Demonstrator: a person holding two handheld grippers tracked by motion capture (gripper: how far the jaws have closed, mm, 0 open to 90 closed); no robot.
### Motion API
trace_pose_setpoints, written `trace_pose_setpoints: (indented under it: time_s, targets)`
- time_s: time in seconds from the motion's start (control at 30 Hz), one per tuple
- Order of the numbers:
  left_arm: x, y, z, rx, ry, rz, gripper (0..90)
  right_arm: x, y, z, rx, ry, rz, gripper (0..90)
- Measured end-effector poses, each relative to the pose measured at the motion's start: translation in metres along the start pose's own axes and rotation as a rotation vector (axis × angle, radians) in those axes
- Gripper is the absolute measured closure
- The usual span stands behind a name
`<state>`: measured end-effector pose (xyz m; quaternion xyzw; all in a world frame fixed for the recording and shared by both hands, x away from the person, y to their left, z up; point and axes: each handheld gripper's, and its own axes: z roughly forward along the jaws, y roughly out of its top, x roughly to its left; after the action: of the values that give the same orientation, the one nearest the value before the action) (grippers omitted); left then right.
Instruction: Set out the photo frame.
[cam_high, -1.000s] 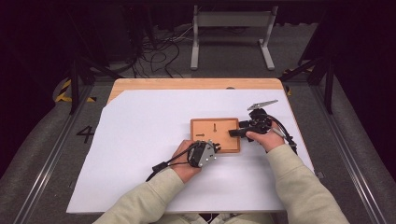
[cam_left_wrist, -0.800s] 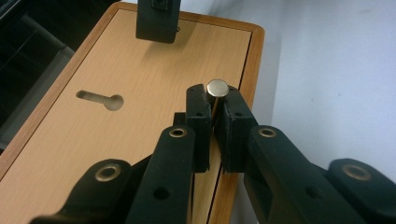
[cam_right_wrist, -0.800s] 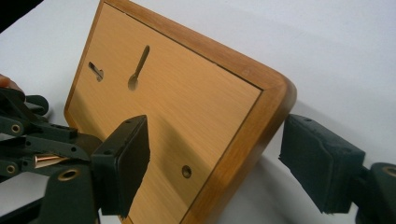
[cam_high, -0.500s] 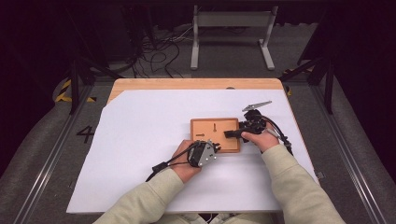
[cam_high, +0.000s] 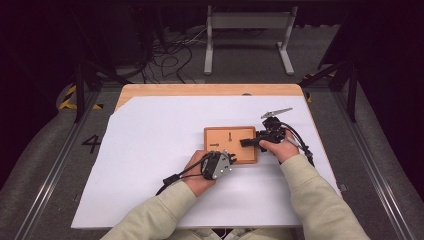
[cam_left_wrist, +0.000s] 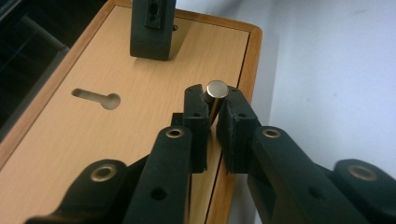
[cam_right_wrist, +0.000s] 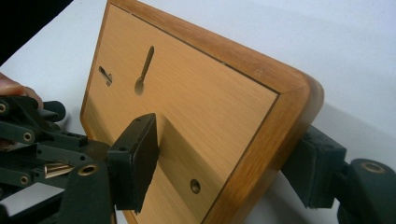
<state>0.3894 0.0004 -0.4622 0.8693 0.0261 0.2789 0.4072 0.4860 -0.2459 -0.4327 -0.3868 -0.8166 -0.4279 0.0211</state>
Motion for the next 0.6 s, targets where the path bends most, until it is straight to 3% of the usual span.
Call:
trace_pose_setpoints:
  time_s: [0.1,0.13,0.17,0.23,0.33,0.4,0.6]
  targets:
    - [0.001,0.0,0.0,0.0,-0.011,-0.024,77.8,0.0,0.0,-0.001,0.001,0.002,-0.007,33.1]
    - [0.002,0.001,-0.002,0.008,-0.034,-0.057,76.1,0.0,0.0,-0.002,0.002,0.001,-0.017,33.7]
    - [0.002,0.001,-0.002,0.008,-0.034,-0.057,74.5,0.0,0.0,-0.002,0.002,0.001,-0.017,33.7]
    - [0.004,0.0,-0.005,0.015,-0.066,-0.105,72.0,0.002,0.001,-0.003,0.004,-0.002,-0.032,34.2]
    - [0.007,0.001,-0.011,0.04,-0.112,-0.185,53.3,0.005,0.001,-0.006,0.006,-0.012,-0.063,34.8]
    - [0.008,0.001,-0.019,0.054,-0.132,-0.208,47.0,0.008,0.001,-0.008,0.005,-0.021,-0.084,35.1]
    - [0.009,-0.008,-0.045,0.025,-0.154,-0.272,43.4,0.013,0.0,-0.012,0.002,-0.035,-0.127,37.0]
